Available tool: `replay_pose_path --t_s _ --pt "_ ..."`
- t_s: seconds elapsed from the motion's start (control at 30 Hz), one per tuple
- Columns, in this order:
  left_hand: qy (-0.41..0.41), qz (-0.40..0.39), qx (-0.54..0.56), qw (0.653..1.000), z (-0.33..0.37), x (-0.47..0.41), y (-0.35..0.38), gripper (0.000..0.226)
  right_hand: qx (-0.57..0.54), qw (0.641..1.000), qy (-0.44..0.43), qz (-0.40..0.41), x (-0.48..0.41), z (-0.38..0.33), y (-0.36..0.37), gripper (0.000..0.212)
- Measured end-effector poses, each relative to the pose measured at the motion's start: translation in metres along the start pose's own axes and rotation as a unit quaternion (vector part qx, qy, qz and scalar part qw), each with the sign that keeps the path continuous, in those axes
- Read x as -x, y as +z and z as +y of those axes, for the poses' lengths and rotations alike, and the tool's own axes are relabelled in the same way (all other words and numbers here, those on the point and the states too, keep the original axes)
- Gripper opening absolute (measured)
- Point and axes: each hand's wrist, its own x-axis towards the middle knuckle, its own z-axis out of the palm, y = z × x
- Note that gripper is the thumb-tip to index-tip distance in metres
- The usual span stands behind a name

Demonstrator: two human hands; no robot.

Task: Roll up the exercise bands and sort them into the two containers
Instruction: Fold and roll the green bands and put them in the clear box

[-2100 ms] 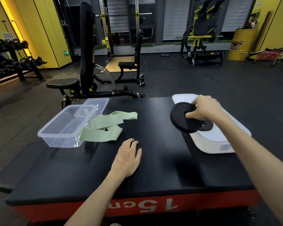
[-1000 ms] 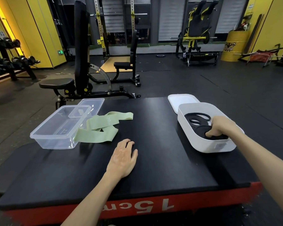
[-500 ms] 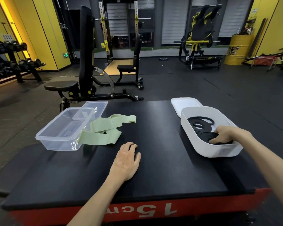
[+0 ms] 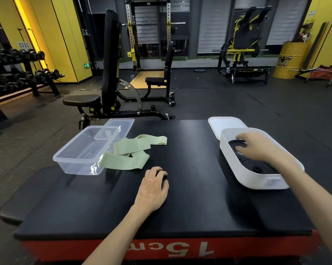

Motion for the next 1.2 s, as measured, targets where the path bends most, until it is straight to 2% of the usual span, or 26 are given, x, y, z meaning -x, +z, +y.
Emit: replay_pose_path --t_s 0.07,0.1,0.17,0.23,0.33,0.4,0.47,0.53,0.67,0.8,0.93,1.03,1.1,1.2 --pt "-0.007 0.027 0.027 0.999 -0.005 -0.002 -0.004 0.025 -0.076 0.996 -0.036 0.018 0.01 -0.029 0.005 0.011" --pt "-0.02 0.045 0.037 0.998 -0.009 -0.004 -0.007 0.024 -0.096 0.994 -0.051 0.011 0.013 -0.042 0.009 0.02" --pt "-0.057 0.078 0.024 0.995 -0.021 -0.01 -0.016 0.026 -0.101 0.991 -0.082 -0.009 0.015 -0.061 0.023 0.031" --pt "-0.093 0.093 -0.013 0.991 -0.036 -0.018 -0.024 0.032 -0.1 0.989 -0.104 -0.033 0.018 -0.076 0.04 0.032" --pt "-0.159 0.039 -0.09 0.982 -0.057 -0.024 -0.032 0.043 -0.112 0.985 -0.123 -0.046 0.026 -0.096 0.06 0.03" --pt "-0.175 0.031 -0.099 0.979 -0.064 -0.024 -0.035 0.034 -0.122 0.982 -0.134 -0.052 0.033 -0.108 0.068 0.031" --pt "-0.142 0.069 -0.094 0.983 -0.067 -0.021 -0.036 0.018 -0.128 0.981 -0.136 -0.061 0.037 -0.118 0.074 0.031" --pt "-0.122 0.093 -0.094 0.984 -0.068 -0.02 -0.036 0.014 -0.135 0.978 -0.143 -0.063 0.04 -0.125 0.08 0.031" --pt "-0.136 0.158 -0.011 0.978 -0.057 -0.011 -0.04 0.02 -0.151 0.975 -0.149 -0.062 0.04 -0.134 0.087 0.03" --pt "-0.097 0.211 0.074 0.97 -0.035 -0.009 -0.048 0.022 -0.188 0.97 -0.136 -0.073 0.039 -0.143 0.088 0.029" --pt "-0.055 0.209 0.158 0.963 -0.003 -0.016 -0.063 0.025 -0.26 0.953 -0.117 -0.097 0.037 -0.153 0.085 0.037" --pt "-0.028 0.191 0.225 0.955 0.02 -0.025 -0.075 0.025 -0.357 0.921 -0.107 -0.118 0.036 -0.162 0.073 0.047" --pt "-0.005 0.181 0.244 0.953 0.031 -0.032 -0.079 0.026 -0.416 0.898 -0.089 -0.114 0.033 -0.164 0.066 0.042" --pt "0.005 0.175 0.248 0.953 0.041 -0.039 -0.08 0.025 -0.475 0.873 -0.06 -0.09 0.027 -0.159 0.062 0.022"
